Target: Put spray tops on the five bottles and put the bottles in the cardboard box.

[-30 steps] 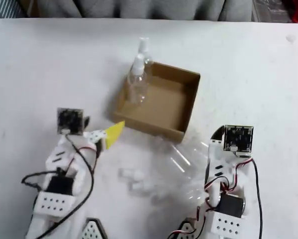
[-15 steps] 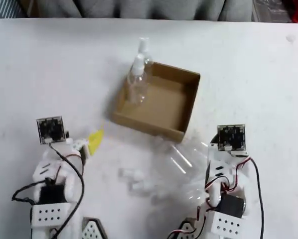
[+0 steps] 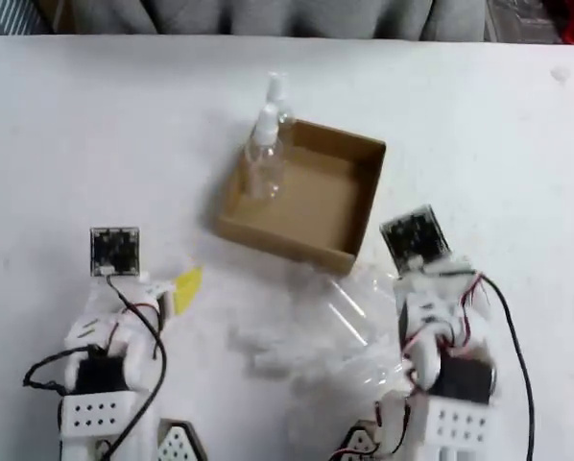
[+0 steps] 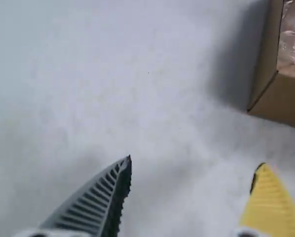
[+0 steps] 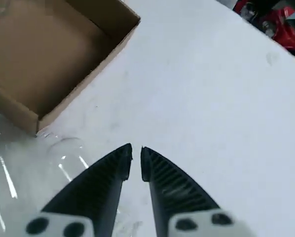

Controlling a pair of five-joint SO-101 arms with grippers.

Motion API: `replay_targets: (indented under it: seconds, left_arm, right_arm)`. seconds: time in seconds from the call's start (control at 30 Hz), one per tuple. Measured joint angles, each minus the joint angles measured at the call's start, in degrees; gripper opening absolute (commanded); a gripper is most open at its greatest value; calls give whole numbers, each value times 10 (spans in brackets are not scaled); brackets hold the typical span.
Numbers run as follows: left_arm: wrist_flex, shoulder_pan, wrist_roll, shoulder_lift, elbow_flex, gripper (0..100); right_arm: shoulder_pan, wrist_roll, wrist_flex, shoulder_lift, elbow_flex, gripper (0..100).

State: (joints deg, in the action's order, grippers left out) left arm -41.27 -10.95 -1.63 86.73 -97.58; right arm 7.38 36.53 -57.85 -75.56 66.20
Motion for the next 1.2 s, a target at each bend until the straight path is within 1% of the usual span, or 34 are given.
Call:
replay_targets:
  seconds: [0.1, 0.23, 0.3, 0.4, 0.5, 0.57, 0.67, 0.83, 0.9, 0.97, 1.03, 1.13, 1.17, 1.2]
  left_arm:
    - [0, -2, -1, 0, 0, 350]
    - [0, -2, -4, 0, 0, 349]
    - [0, -2, -4, 0, 0, 325]
    - [0, -2, -4, 0, 0, 214]
    - [0, -2, -4, 0, 0, 75]
    - [0, -2, -4, 0, 0, 16]
    - [0, -2, -4, 0, 0, 55]
    - [0, -2, -4, 0, 0, 72]
    - [0, -2, -4, 0, 0, 72]
    - [0, -2, -4, 0, 0, 72]
    - [0, -2, -4, 0, 0, 72]
    - [0, -2, -4, 0, 0, 72]
    - [0, -2, -4, 0, 0, 72]
    - [0, -2, -4, 0, 0, 72]
  right_arm:
    - [-20, 9, -40, 138, -72, 78]
    - [-47, 72, -108, 298, -154, 177]
    - [-56, 113, -131, 367, -179, 200]
    - [-55, 157, -138, 439, -200, 204]
    - [-54, 173, -136, 476, -208, 205]
    - [-56, 185, -131, 497, -209, 206]
    - [-57, 218, -131, 525, -209, 221]
    - [-56, 235, -96, 581, -209, 316]
    - [-56, 236, -73, 612, -209, 307]
    - [-56, 236, -50, 637, -209, 259]
    - [-57, 236, -32, 664, -209, 177]
    - [-56, 236, -20, 683, -221, 25]
    - [-55, 236, -20, 684, -229, 7]
    - [-55, 233, -19, 684, -237, 26]
